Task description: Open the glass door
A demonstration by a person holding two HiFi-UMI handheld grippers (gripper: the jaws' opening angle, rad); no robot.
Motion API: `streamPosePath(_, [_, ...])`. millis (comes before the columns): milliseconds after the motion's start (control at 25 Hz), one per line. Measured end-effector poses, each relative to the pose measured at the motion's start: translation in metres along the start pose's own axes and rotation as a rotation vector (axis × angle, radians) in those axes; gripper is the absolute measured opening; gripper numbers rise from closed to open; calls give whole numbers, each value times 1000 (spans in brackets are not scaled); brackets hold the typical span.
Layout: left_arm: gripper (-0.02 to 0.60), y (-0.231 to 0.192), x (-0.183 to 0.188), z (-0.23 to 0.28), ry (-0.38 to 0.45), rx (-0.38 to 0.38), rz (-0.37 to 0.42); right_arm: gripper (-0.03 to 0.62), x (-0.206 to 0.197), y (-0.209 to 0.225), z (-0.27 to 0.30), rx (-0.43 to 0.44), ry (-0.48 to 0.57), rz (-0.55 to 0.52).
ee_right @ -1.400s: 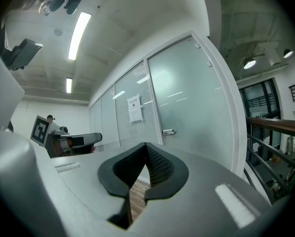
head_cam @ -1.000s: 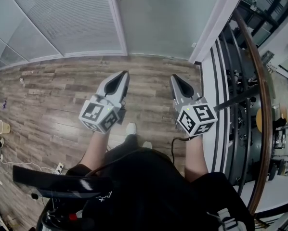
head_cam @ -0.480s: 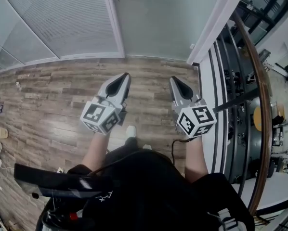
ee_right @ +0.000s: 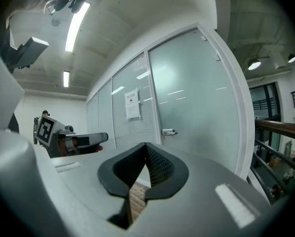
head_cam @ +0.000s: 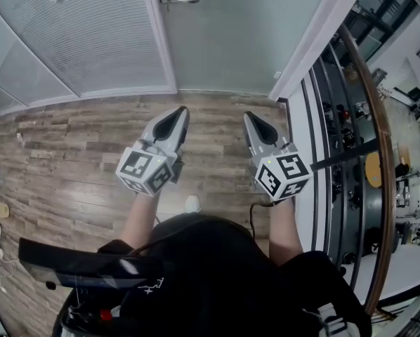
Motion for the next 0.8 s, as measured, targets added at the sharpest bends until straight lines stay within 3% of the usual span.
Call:
streamPosePath(280, [-2, -35, 3, 22, -8, -57, -22, 3, 4, 7, 35, -42, 6, 2])
streamPosePath(800, [-2, -97, 7, 37, -6, -63, -53, 2, 4, 2, 81, -74, 14, 17])
Point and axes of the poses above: the fingertips, and each gripper's own axes: z forward along the fingers, y to its right, x out of its top, the point moved 6 cm from there along -z, backward along the fingers, and after that the axes turned 4 degrees about y, right-handed, at the moved point
